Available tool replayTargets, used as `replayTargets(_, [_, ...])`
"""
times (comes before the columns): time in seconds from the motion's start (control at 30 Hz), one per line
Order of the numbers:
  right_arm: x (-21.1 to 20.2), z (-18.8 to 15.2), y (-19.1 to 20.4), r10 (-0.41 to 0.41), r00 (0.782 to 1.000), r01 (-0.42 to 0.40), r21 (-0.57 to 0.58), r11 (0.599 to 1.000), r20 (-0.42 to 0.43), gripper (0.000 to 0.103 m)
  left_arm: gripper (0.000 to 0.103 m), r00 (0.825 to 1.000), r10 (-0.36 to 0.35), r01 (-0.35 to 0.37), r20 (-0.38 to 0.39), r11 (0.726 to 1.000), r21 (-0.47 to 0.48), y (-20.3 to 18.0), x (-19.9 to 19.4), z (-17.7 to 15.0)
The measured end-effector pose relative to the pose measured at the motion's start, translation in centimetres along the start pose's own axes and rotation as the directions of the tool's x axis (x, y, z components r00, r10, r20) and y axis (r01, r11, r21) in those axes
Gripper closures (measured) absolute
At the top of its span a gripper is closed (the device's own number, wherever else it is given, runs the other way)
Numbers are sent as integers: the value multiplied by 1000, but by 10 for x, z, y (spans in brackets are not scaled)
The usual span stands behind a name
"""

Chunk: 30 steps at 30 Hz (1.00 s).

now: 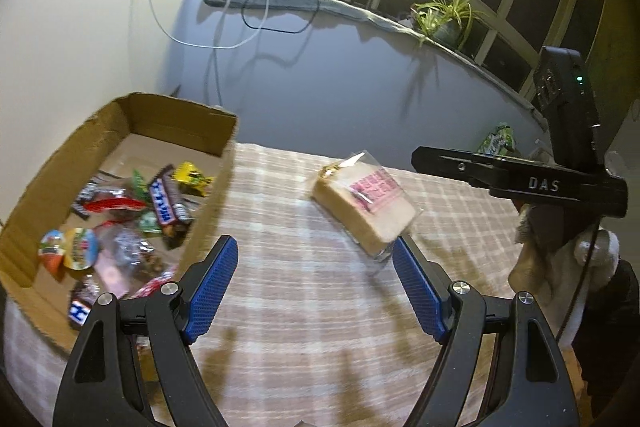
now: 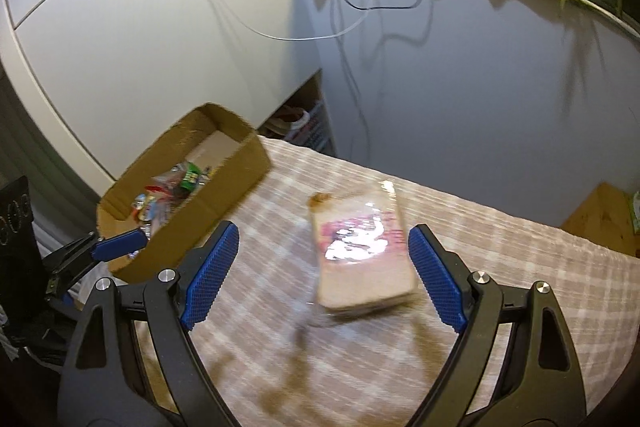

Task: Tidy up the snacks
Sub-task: 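Move both open tools to the bagged bread loaf on the bed, then close both tools on the sides of the bagged bread loaf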

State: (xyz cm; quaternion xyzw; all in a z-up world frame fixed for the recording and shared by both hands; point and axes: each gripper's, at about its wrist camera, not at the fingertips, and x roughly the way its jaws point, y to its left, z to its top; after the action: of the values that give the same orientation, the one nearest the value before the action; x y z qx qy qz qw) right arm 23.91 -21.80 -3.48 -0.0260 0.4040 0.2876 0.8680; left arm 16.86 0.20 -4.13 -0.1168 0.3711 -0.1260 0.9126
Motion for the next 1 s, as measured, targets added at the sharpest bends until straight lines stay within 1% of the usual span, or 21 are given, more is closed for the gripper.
replayTargets(0.17, [6,-2,-26,16,1000,-15,46,999,-18,14,23,999,-32,32,-15,999,-20,-9,12,2])
replayTargets(0.37, [25,-4,-48,55,996,-51,64,997,-75,14,23,997,-63,61,-50,997,-47,-20,36,4])
replayTargets(0.47, [37,-7,-53,101,988,-93,69,993,-117,14,23,994,-77,73,-75,996,-61,-25,51,5])
replayTargets(0.67, [62,-12,-58,157,970,-144,85,986,-185,14,23,985,-115,103,-128,990,-97,-29,80,6])
replayTargets(1.0, [88,-11,-67,242,943,-210,155,965,-230,14,23,975,-156,125,-161,975,-184,-20,107,10])
